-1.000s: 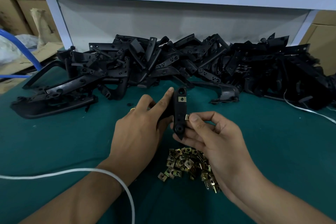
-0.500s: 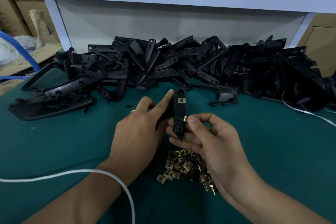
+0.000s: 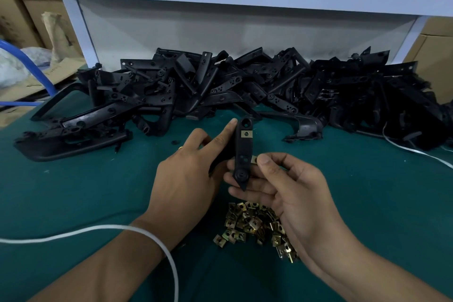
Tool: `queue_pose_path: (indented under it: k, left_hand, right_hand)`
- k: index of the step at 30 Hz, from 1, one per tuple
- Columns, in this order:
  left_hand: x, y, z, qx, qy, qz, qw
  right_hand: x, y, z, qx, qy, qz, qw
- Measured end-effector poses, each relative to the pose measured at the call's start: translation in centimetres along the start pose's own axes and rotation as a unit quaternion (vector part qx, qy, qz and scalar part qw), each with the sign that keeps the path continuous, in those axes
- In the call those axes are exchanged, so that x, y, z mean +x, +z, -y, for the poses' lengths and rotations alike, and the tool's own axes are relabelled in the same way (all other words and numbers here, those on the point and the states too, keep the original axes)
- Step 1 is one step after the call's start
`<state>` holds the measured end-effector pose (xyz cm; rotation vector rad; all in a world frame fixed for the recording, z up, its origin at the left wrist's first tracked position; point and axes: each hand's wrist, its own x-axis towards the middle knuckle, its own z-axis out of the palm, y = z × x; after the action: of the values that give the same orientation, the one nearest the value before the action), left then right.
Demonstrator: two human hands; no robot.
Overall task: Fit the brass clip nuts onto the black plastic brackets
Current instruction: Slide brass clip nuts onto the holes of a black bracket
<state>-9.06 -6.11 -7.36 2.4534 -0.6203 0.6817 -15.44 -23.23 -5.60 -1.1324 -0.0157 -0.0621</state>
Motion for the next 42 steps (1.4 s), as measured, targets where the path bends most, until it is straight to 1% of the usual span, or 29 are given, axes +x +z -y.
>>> queue_pose_path:
  k: [6, 12, 18, 21, 23, 25, 27, 28, 29, 31, 33, 35, 36, 39, 41, 42]
  left_hand:
    - [-0.1, -0.2, 0.0, 0.012, 0.014, -0.005, 1.000]
    - [-0.2, -0.5, -0.4, 0.040, 0.019, 0.007, 0.999]
    - [-0.5, -0.5, -1.4, 0.106, 0.003, -0.007, 0.994]
    - [-0.5, -0.4, -1.8, 0.116, -0.007, -0.010, 0.993]
    - [-0.6, -0.4, -2.0, 0.118, -0.010, -0.016, 0.993]
    - [-0.5, -0.4, -2.2, 0.127, -0.007, -0.020, 0.992]
    - [-0.4, -0.5, -2.4, 0.129, -0.002, -0.028, 0.991]
    - [-0.4, -0.6, -2.5, 0.123, 0.000, -0.032, 0.992]
    - [-0.3, -0.7, -2.7, 0.116, 0.001, -0.036, 0.993]
    - [-0.2, -0.8, -2.7, 0.119, -0.005, -0.044, 0.992]
    - [-0.1, -1.0, -2.3, 0.133, -0.018, -0.049, 0.990]
    - [-0.3, -1.0, -2.0, 0.152, -0.029, -0.048, 0.987]
    - [-0.3, -1.0, -1.9, 0.156, -0.032, -0.044, 0.986]
    - [0.0, -1.0, -1.9, 0.146, -0.030, -0.044, 0.988]
    - [0.4, -1.2, -1.7, 0.141, 0.001, -0.049, 0.989]
    - [0.6, -1.2, -1.5, 0.136, 0.020, -0.039, 0.990]
  right_hand:
    - [-0.3, 0.1, 0.2, -0.024, -0.008, -0.005, 1.000]
    - [-0.5, 0.2, 0.4, -0.044, -0.004, -0.013, 0.999]
    - [-0.8, 0.2, -0.1, -0.025, 0.010, -0.049, 0.998]
    - [-0.9, 0.1, -0.1, -0.035, 0.022, -0.056, 0.998]
    - [-1.0, 0.1, 0.0, -0.057, 0.015, -0.052, 0.997]
    - [-1.4, 0.3, 0.0, -0.105, -0.008, -0.050, 0.993]
    - [-2.1, 0.6, -0.5, -0.209, -0.077, -0.048, 0.974]
    - [-2.4, 0.8, -0.6, -0.248, -0.110, -0.037, 0.962]
    - [-2.5, 1.0, -0.7, -0.261, -0.127, -0.017, 0.957]
    - [-2.5, 1.3, -0.8, -0.242, -0.118, 0.034, 0.962]
    - [-2.3, 0.8, -1.3, -0.207, -0.089, 0.073, 0.972]
    - [-2.1, 0.5, -1.4, -0.197, -0.062, 0.083, 0.975]
    - [-2.0, 0.5, -1.5, -0.211, -0.059, 0.089, 0.972]
    - [-1.4, 0.5, -1.1, -0.224, -0.048, 0.056, 0.972]
    - [-1.0, 0.5, -0.1, -0.192, -0.031, 0.051, 0.980]
    - [-0.8, 0.5, 0.4, -0.169, -0.025, 0.053, 0.984]
